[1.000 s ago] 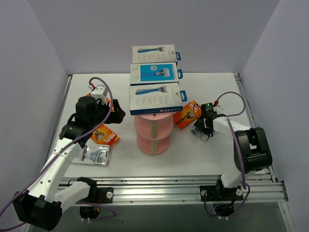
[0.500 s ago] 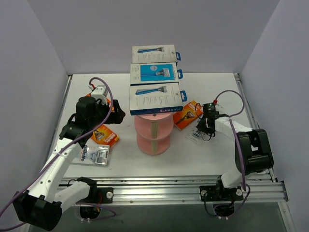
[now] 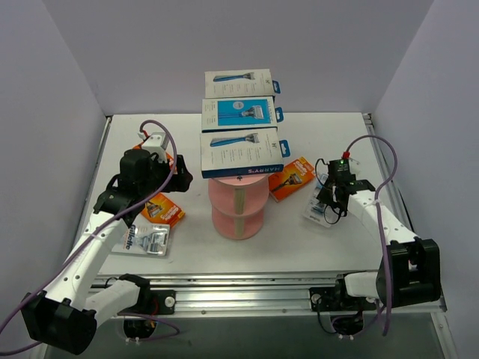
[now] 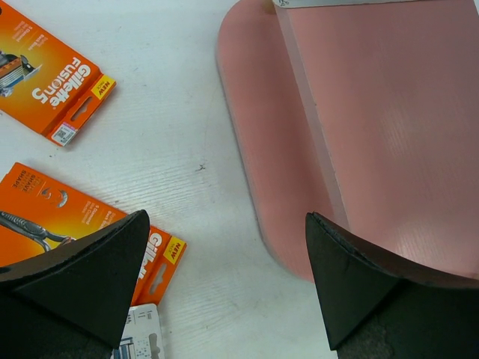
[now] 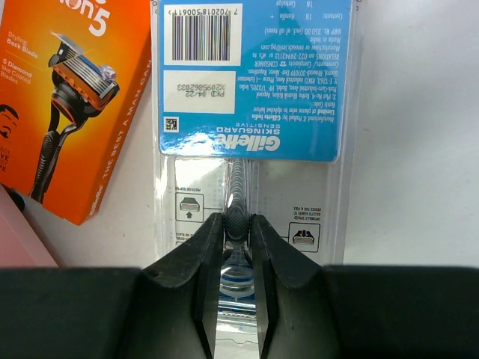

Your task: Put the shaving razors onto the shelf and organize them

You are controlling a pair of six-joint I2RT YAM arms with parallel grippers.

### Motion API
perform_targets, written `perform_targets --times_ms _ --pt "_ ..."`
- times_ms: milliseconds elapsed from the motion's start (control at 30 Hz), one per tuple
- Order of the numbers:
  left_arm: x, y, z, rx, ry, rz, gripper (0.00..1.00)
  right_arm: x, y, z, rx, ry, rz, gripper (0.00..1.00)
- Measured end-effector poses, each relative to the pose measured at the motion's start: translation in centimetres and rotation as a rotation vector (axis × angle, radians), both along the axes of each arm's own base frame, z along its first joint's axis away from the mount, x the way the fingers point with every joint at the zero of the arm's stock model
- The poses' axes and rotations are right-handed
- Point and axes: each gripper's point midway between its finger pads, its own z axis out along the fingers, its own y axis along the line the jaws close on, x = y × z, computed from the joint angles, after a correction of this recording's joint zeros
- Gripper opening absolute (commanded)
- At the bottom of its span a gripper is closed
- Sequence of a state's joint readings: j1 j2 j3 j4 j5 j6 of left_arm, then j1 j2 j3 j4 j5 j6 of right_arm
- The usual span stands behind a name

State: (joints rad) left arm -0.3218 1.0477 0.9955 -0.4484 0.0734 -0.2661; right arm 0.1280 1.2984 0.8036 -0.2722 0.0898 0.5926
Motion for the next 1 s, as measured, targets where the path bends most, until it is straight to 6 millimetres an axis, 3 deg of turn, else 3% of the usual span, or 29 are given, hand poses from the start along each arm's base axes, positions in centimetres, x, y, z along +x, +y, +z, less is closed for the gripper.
perform_targets --times_ms 233,400,667,867,1000 --pt "0.0 0.4 -0.3 0.023 0.006 0.013 0.94 -0.8 -0.6 0.0 -0.01 0.024 0.024 0.0" --pt "0.1 0.6 -0.3 0.031 0.004 0.017 0.94 -0.6 0.2 0.3 -0.005 0.011 0.096 0.0" --pt "0.1 0.8 -0.2 0.039 0.002 0.029 0.94 0.3 3.5 1.0 -0.012 -0.054 0.29 0.0" --pt "0.1 0.9 -0.3 0.044 0.002 0.031 0.94 2.0 4.9 2.2 -0.018 -0.144 0.382 0.0" --pt "0.1 0.9 -0.3 0.046 0.001 0.03 0.94 2.5 6.1 1.6 -0.018 -0.15 0.438 0.0"
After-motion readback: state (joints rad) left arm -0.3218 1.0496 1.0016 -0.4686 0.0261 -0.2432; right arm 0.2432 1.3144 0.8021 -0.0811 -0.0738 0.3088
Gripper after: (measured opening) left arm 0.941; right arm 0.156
